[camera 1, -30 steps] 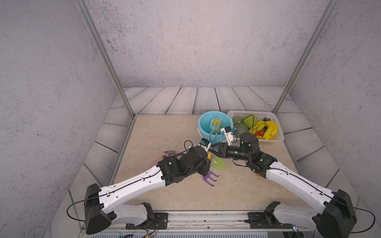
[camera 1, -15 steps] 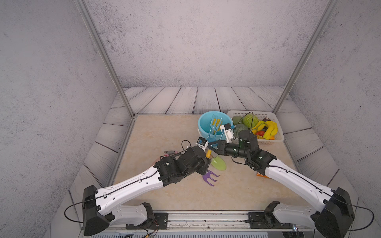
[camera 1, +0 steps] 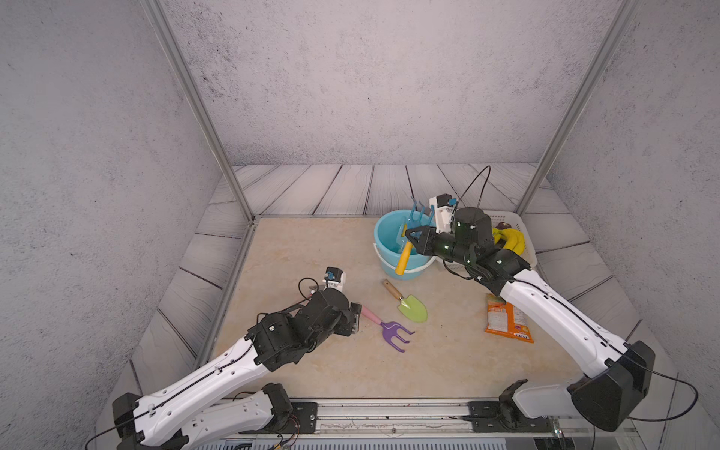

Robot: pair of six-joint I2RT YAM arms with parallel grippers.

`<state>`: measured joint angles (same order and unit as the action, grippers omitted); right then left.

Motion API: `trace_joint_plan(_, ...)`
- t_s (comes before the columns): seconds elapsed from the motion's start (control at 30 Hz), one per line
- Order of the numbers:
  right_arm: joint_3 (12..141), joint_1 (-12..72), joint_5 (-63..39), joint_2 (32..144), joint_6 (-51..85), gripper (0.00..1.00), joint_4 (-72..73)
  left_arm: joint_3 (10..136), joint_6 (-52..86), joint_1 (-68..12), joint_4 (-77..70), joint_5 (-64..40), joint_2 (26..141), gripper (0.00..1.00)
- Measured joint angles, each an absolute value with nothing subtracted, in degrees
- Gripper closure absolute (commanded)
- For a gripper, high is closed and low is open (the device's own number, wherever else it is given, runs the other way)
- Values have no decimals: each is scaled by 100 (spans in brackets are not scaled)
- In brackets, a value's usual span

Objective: Organize the gardening tools
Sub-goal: Pick up the gardening tool from the center of the board, then place the gardening tool in the container.

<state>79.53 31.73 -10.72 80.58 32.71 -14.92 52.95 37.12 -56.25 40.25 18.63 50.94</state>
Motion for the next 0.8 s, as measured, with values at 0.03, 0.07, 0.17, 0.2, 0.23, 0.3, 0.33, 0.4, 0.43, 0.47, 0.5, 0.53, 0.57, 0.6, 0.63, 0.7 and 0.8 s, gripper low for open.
trace_joint_plan(0.03, 8160, 3131, -937, 8243, 3173, 100, -1562, 5216, 3774, -5618, 4064, 1865, 5026, 25)
trace_joint_plan(0.07, 8368, 3096, -777, 8436, 3076, 100, -1614, 5148, 3828, -5607, 4110, 1861, 4974, 24)
trace_joint_plan(0.17, 8868, 3006, -377, 8978, 2832, 100, -1669, 5030, 3962, -5599, 4217, 1861, 4875, 24)
trace_joint_plan(0.2, 9002, 2985, -261, 9139, 2768, 100, -1693, 5013, 3997, -5599, 4246, 1861, 4853, 24)
trace_joint_plan(0.23, 9157, 2969, -150, 9321, 2703, 100, -1710, 4995, 4023, -5596, 4265, 1861, 4827, 24)
trace_joint_plan(0.3, 9445, 2932, 30, 9682, 2600, 100, -1715, 4974, 4075, -5588, 4313, 1863, 4783, 24)
trace_joint_plan(0.33, 9577, 2919, 95, 9861, 2558, 100, -1706, 4958, 4104, -5586, 4331, 1865, 4762, 24)
trace_joint_plan(0.4, 9738, 2904, 193, 10156, 2497, 100, -1693, 4934, 4130, -5575, 4340, 1863, 4735, 24)
trace_joint_plan(0.43, 9802, 2902, 217, 10298, 2482, 100, -1695, 4921, 4145, -5564, 4346, 1863, 4727, 24)
trace_joint_plan(0.47, 9850, 2899, 235, 10433, 2475, 100, -1691, 4904, 4156, -5559, 4348, 1865, 4722, 24)
trace_joint_plan(0.5, 9896, 2895, 250, 10554, 2475, 100, -1684, 4884, 4165, -5548, 4348, 1863, 4722, 24)
trace_joint_plan(0.53, 9918, 2895, 255, 10678, 2475, 100, -1660, 4860, 4169, -5540, 4348, 1852, 4729, 24)
trace_joint_plan(0.57, 9920, 2895, 257, 10790, 2477, 100, -1645, 4842, 4171, -5527, 4351, 1841, 4744, 24)
trace_joint_plan(0.6, 9920, 2895, 257, 10868, 2482, 100, -1645, 4834, 4178, -5513, 4353, 1831, 4766, 24)
trace_joint_plan(0.63, 9909, 2895, 257, 10947, 2491, 99, -1636, 4834, 4187, -5496, 4348, 1815, 4801, 24)
trace_joint_plan(0.7, 9830, 2895, 252, 11039, 2523, 99, -1555, 4825, 4191, -5468, 4338, 1778, 4875, 24)
trace_joint_plan(0.8, 9673, 2895, 211, 11072, 2593, 98, -1352, 4803, 4206, -5419, 4294, 1710, 4995, 24)
